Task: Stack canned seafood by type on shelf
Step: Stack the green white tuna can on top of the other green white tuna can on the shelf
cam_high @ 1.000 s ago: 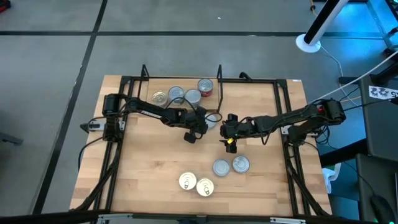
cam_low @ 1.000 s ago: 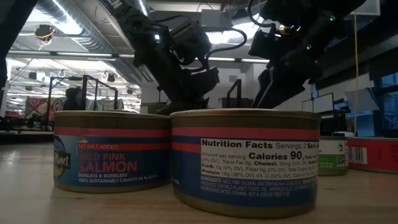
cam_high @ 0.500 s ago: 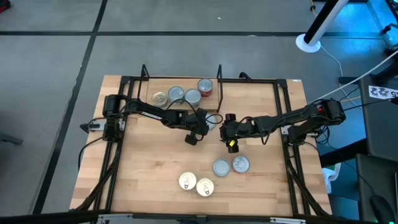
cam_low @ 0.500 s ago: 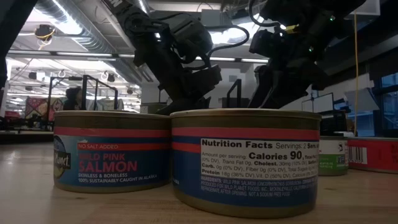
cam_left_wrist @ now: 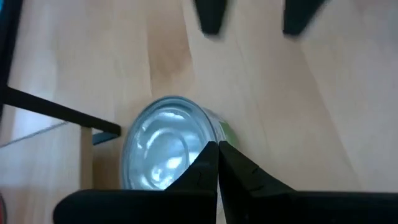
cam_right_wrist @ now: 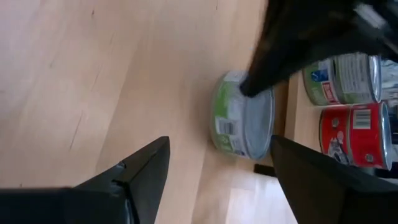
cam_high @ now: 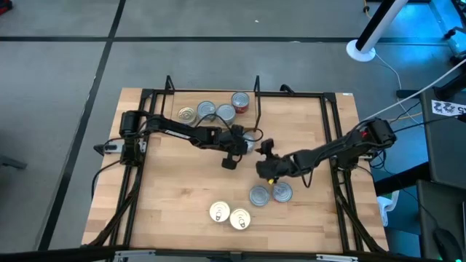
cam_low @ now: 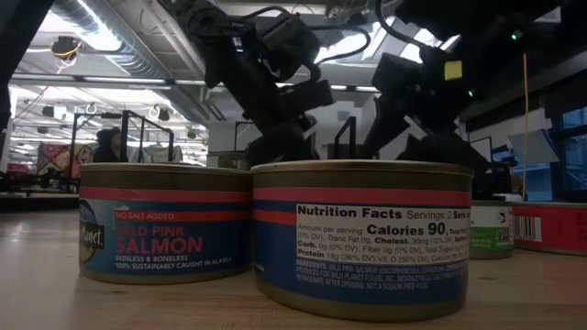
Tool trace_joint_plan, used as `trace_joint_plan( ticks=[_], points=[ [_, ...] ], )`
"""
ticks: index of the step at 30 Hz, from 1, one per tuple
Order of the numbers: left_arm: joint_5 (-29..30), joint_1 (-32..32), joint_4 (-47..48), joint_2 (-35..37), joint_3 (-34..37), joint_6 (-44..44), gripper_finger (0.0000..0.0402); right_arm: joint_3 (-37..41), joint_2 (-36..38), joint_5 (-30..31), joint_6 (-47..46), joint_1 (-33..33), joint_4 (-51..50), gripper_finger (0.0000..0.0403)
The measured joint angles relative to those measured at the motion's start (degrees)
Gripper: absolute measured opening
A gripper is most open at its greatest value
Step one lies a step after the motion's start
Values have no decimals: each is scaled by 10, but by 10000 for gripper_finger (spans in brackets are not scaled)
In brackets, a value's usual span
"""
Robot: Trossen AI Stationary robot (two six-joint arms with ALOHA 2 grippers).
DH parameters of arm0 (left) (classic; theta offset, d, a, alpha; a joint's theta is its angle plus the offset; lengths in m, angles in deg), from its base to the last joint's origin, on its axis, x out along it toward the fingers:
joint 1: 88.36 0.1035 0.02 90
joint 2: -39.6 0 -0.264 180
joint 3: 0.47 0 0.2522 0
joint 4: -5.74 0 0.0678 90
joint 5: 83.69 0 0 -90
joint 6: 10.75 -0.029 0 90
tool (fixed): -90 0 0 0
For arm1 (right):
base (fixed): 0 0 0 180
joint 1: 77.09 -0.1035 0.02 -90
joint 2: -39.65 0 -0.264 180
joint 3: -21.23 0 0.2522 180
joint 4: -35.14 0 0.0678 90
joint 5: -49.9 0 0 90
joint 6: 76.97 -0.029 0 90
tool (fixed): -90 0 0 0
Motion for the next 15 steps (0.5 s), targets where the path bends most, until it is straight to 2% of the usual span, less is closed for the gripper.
trace_joint_plan(
  ticks=[5,11,15],
  points=[
    [-15,1,-3,4,-15,29,0,0,-28,25,-2,-7,5,277],
    [-18,1,8,5,-29,53,0,0,-61,97,-17,-5,37,277],
    [-40,3,8,5,-29,76,0,0,-74,100,-18,-5,48,277]
  ],
)
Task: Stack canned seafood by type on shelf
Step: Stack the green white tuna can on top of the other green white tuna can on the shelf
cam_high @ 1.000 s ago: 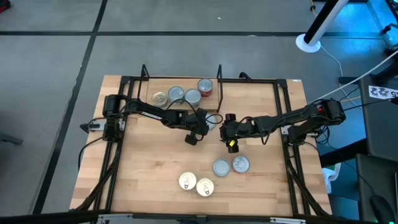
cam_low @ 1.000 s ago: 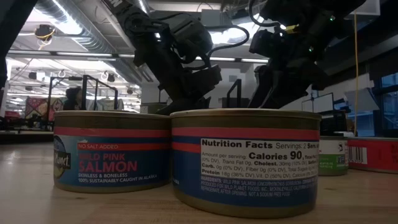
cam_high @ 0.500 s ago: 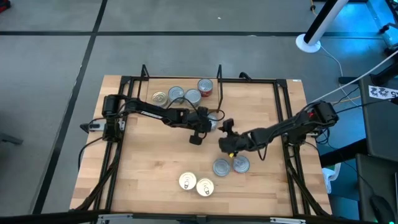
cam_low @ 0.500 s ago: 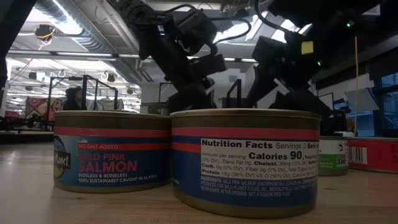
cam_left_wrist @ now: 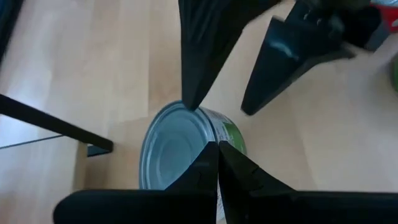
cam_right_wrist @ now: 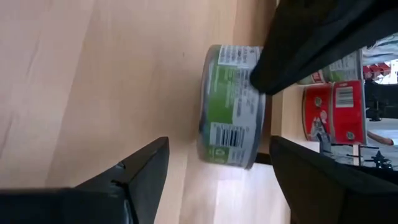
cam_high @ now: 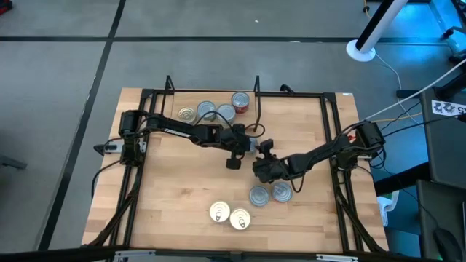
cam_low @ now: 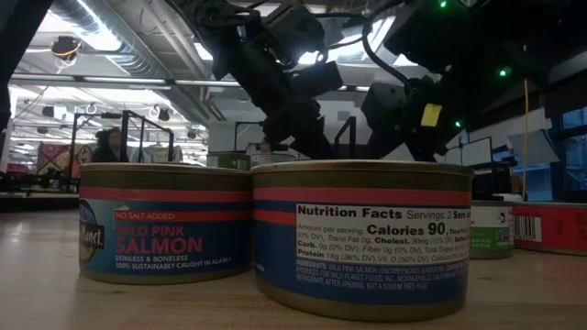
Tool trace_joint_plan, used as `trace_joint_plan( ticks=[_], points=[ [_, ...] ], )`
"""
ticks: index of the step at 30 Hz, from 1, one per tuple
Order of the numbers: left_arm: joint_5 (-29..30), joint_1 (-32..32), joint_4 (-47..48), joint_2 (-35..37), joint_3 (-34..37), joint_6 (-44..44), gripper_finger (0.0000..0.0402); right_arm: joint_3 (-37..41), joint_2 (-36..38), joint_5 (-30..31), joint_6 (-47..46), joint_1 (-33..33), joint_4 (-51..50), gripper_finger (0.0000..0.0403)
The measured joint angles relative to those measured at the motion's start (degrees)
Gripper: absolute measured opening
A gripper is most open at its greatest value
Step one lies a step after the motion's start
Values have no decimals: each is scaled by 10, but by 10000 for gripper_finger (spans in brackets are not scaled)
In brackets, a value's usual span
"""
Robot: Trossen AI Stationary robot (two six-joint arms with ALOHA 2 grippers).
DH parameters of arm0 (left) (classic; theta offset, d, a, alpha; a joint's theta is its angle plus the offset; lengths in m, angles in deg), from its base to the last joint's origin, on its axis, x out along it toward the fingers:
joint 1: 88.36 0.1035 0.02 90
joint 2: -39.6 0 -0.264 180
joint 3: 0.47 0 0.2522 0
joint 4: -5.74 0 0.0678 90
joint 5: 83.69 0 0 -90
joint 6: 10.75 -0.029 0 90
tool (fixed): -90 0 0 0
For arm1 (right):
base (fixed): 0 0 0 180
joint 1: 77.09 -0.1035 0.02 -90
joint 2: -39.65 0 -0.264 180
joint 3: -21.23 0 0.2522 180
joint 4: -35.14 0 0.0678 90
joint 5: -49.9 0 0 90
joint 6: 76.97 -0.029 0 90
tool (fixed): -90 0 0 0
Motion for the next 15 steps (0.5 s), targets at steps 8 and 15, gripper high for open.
trace_joint_plan(
  ticks=[8,15],
  points=[
    [-35,-2,-5,2,0,19,0,0,-3,4,1,1,45,275],
    [-36,-10,-2,19,0,18,0,0,-3,-14,2,0,46,211]
  ],
)
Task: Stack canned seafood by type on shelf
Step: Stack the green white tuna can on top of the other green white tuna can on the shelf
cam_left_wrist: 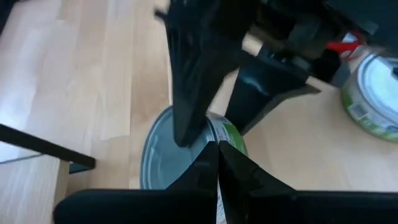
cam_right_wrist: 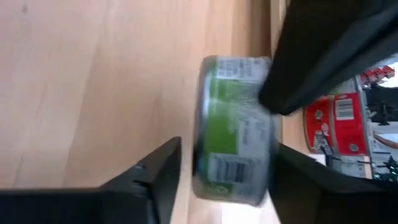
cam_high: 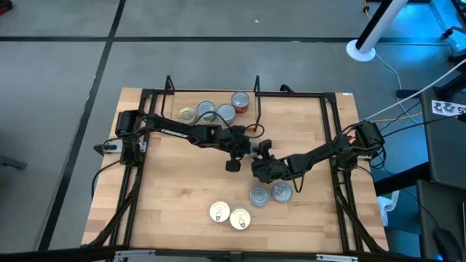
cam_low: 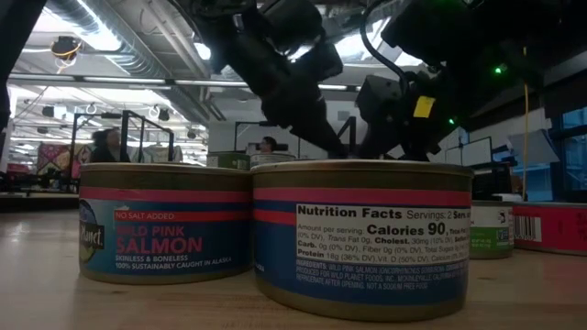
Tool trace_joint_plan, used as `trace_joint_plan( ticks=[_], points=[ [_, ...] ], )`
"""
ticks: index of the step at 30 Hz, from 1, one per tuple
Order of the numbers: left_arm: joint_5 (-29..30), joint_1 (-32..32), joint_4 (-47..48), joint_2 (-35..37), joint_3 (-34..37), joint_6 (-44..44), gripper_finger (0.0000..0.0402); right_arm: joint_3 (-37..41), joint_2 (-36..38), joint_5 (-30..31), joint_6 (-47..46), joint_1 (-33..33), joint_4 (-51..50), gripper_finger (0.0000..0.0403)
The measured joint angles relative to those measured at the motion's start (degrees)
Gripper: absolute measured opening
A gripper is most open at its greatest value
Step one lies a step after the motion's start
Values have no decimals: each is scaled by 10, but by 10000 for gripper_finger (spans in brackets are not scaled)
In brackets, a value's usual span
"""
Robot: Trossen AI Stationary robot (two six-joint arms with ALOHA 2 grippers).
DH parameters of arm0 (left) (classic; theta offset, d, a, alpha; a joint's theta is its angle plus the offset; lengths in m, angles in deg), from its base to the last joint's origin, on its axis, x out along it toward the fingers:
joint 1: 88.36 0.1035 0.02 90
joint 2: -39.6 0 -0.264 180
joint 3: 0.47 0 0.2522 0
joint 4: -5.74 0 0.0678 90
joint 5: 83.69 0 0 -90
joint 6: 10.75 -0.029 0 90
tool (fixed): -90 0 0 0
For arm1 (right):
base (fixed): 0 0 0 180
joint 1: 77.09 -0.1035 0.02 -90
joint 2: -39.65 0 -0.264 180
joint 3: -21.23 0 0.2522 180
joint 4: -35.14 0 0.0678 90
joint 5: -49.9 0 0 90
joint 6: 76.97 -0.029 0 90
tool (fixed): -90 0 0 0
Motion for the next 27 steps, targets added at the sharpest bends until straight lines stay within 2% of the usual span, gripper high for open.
trace_joint_plan(
  ticks=[6,11,15,21,27],
  points=[
    [-1,-5,9,12,0,-12,0,-2,1,-8,0,0,10,132],
    [5,-10,13,15,-1,3,6,-3,1,-17,21,0,34,131],
    [13,-14,35,27,-1,48,31,-24,1,-18,38,0,29,134],
    [25,-14,124,101,-1,6,71,-66,1,-12,100,3,32,146],
    [76,-13,181,186,-1,-1,71,-106,2,-12,157,38,33,136]
  ],
)
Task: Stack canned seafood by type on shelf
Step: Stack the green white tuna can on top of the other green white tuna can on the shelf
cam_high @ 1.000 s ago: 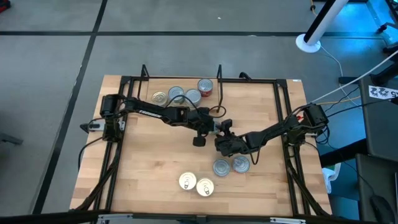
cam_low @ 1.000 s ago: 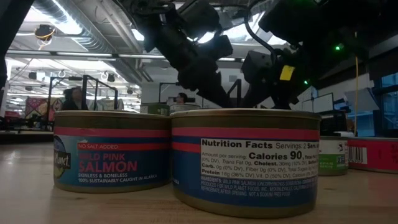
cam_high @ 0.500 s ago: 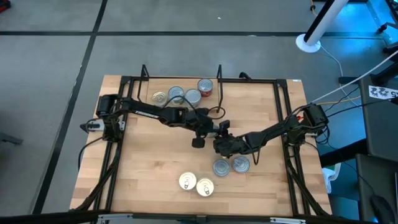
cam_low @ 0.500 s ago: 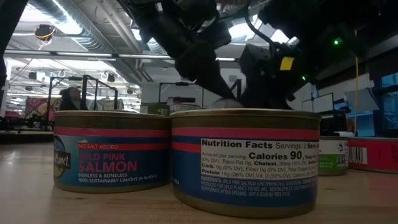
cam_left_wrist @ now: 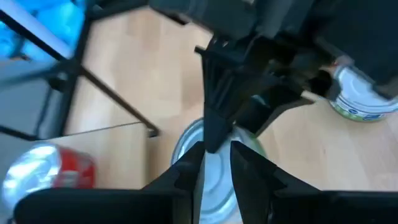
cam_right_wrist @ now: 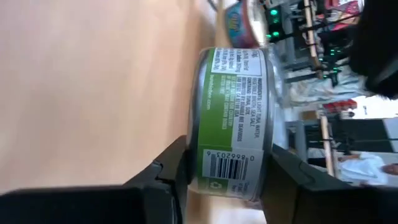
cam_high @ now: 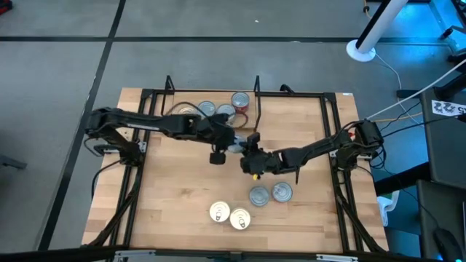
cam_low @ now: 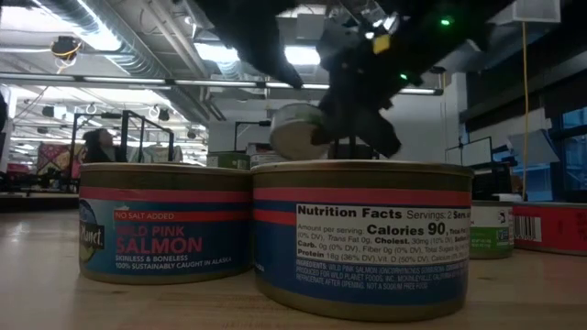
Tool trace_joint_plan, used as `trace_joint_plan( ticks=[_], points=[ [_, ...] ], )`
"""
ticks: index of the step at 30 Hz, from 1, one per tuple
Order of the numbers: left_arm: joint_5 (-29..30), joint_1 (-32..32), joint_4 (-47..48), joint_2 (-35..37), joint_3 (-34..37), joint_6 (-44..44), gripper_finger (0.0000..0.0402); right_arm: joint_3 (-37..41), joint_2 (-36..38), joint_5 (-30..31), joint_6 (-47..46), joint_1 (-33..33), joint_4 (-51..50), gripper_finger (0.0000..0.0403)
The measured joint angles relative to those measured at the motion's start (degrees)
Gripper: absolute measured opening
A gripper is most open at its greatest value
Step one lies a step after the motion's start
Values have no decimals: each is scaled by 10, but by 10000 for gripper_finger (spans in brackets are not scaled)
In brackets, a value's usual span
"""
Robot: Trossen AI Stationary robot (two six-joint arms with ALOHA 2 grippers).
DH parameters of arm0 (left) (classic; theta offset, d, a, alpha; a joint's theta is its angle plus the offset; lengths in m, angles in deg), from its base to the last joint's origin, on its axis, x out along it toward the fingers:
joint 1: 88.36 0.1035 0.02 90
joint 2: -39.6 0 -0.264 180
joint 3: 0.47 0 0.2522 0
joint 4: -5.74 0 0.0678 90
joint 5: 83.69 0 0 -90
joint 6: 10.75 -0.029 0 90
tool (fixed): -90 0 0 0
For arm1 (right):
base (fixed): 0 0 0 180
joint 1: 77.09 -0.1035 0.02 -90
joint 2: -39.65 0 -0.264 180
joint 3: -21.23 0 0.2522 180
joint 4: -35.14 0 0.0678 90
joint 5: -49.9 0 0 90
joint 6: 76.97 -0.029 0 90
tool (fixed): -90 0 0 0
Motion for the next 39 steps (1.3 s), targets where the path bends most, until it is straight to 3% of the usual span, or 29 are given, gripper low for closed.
trace_joint_plan(
  ticks=[5,12,22,29,39],
  points=[
    [33,3,19,60,0,-26,56,-29,1,-3,50,40,33,144],
    [40,39,25,105,0,-26,32,-66,1,-59,121,92,73,140],
    [40,94,32,100,11,-25,3,-77,-1,-175,145,161,73,140],
    [40,124,30,100,39,-21,3,-77,-4,-237,144,204,84,142],
    [38,135,11,100,82,-1,2,-77,-4,-261,144,229,82,145]
  ],
)
